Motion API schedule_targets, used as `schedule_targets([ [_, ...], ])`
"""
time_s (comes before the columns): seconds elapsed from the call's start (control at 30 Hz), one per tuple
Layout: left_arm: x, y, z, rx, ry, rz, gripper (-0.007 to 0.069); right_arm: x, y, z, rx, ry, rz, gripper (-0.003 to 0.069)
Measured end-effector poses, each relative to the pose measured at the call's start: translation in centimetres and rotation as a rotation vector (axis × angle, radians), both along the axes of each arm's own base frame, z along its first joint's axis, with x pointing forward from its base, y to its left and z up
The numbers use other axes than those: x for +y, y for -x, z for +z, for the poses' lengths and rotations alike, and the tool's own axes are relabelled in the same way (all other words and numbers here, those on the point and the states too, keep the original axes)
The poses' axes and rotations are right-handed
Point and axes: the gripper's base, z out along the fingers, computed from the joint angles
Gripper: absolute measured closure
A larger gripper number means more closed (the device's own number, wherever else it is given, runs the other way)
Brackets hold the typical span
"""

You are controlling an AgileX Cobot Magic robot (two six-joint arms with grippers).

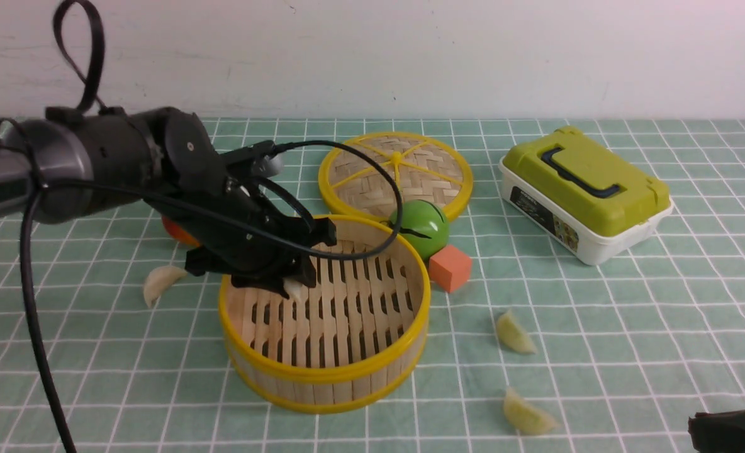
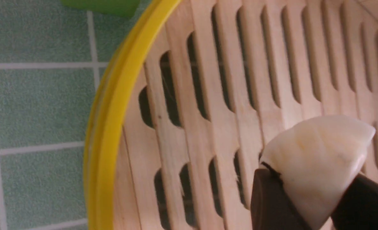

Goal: Put the dumplings into the steamer on the table with the blue tablecloth.
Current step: 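Place the dumpling into the bamboo steamer basket with the left gripper, then reach for and grasp a dumpling on the table with the left gripper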

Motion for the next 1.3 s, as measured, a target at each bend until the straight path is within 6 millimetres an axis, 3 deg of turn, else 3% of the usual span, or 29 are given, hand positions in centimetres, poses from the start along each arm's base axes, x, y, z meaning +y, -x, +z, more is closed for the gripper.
schedule_targets([
  [0.17, -0.1, -0.5, -1.2, -0.002, -0.008, 0.011, 0.0376, 0.0, 0.0, 0.0, 0.001, -0.003, -0.001, 0.0642],
  [0.37, -0.2, -0.6, -1.4, 0.013, -0.005, 0.010, 0.0216, 0.0, 0.0, 0.0, 0.002, -0.010, -0.003, 0.0636],
  [0.43, -0.1, -0.7, 0.5, -0.008, -0.026, -0.024, 0.0179, 0.1, 0.0, 0.0, 0.002, -0.013, -0.004, 0.0635],
  [0.6, 1.3, -0.6, 6.7, -0.173, -0.214, -0.119, 0.0179, 0.1, 0.0, 0.1, 0.004, -0.023, -0.006, 0.0629],
  [0.7, 2.7, -0.5, 8.0, -0.232, -0.396, -0.167, 0.0193, 0.1, 0.0, 0.1, 0.004, -0.024, -0.006, 0.0629],
  [0.8, 4.3, -1.2, 6.8, -0.206, -0.530, -0.197, 0.0214, 0.1, 0.0, 0.1, 0.004, -0.024, -0.006, 0.0629],
  [0.97, 7.1, -3.0, 2.7, -0.080, -0.613, -0.220, 0.0231, 0.1, 0.0, 0.1, 0.005, -0.024, -0.006, 0.0625],
  [1.2, 11.3, -4.4, -0.9, 0.028, -0.520, -0.081, 0.0232, 0.1, 0.0, 0.0, 0.006, -0.024, -0.005, 0.0618],
  [1.3, 11.9, -4.9, -2.5, 0.053, -0.471, -0.056, 0.0234, 0.1, 0.0, 0.0, 0.006, -0.024, -0.005, 0.0617],
])
